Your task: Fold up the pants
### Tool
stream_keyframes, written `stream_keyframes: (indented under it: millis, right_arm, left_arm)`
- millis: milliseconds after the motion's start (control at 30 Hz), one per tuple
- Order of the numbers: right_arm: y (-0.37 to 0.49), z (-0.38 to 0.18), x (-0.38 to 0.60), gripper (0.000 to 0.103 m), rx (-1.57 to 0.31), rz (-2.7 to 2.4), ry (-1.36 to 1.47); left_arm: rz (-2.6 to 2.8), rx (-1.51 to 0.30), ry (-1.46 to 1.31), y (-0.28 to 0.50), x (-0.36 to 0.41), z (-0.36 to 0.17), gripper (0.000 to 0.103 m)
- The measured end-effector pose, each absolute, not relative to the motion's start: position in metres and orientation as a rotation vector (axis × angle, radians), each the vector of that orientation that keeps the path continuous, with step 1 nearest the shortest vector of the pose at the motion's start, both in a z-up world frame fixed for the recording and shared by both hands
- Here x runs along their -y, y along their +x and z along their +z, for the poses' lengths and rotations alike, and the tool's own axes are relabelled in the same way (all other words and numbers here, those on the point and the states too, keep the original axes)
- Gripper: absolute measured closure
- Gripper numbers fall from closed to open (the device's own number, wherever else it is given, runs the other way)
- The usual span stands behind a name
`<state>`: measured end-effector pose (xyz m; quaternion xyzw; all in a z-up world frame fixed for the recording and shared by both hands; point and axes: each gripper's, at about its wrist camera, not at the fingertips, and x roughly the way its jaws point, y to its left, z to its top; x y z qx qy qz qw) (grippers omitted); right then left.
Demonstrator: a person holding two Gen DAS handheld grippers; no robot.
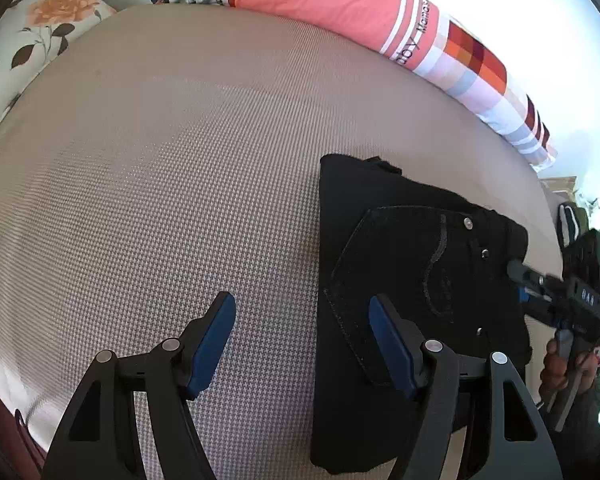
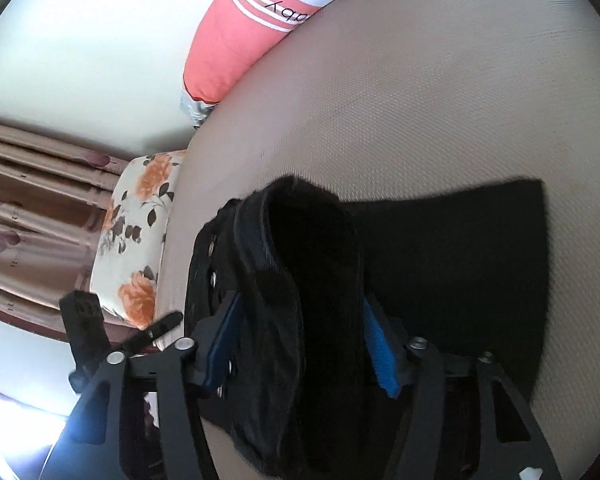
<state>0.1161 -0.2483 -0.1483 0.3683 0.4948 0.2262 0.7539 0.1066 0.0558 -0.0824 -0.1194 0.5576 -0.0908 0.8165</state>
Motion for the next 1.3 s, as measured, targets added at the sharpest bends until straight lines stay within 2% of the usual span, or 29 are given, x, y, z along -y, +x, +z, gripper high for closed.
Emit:
stream_keyframes:
  millis: [33,100,133,200,267,467,567,767,967,1300]
  right_arm:
    - [0.12,-0.148,0.247,0.054,-1.074,0.499,0.816]
    - [0.123,-0.149,0.246,0.067,-1.09,0.483,0.822]
    - [0.122,-0.147,0.245,0.079,-1.092,0.481,0.829]
    - [0.116,-0.135,0.241,0.088,-1.072,0.459,0.805]
    - [0.107,-0.114,0.237,0.091,-1.037,0.434,0.764]
    - [0.075,-0.072,0.256,0.092,-0.941,0.323,0.736]
    - [0.059,-0.082,0.281,0.092,-0.946,0.216,0.77]
    - [0.044,-0.14,0.313,0.091,-1.023,0.087,0.85]
    - [0.05,-0.134,0.31,0.078,-1.041,0.06,0.771]
    - [0.005,-0.11,0.295,0.077,-1.064,0.032,0.689]
  left_arm:
    - [-0.196,-1.189,-0.259,0.107,-0.055,-0.083,0.033]
    - [-0.199,-1.189,-0.261,0.108,-0.053,-0.083,0.033]
    - [-0.2,-1.188,-0.254,0.109,-0.051,-0.083,0.033]
    - [-0.206,-1.179,-0.243,0.111,-0.047,-0.081,0.033]
    - [-0.22,-1.163,-0.228,0.113,-0.041,-0.077,0.033]
    - [-0.303,-1.107,-0.128,0.116,-0.006,-0.063,0.033]
    - [-0.334,-1.093,-0.088,0.12,0.012,-0.06,0.033]
    - [-0.348,-1.121,-0.023,0.127,0.036,-0.074,0.033]
    - [-0.328,-1.165,0.037,0.138,0.045,-0.103,0.029]
    - [-0.34,-1.208,0.044,0.112,0.032,-0.098,0.029]
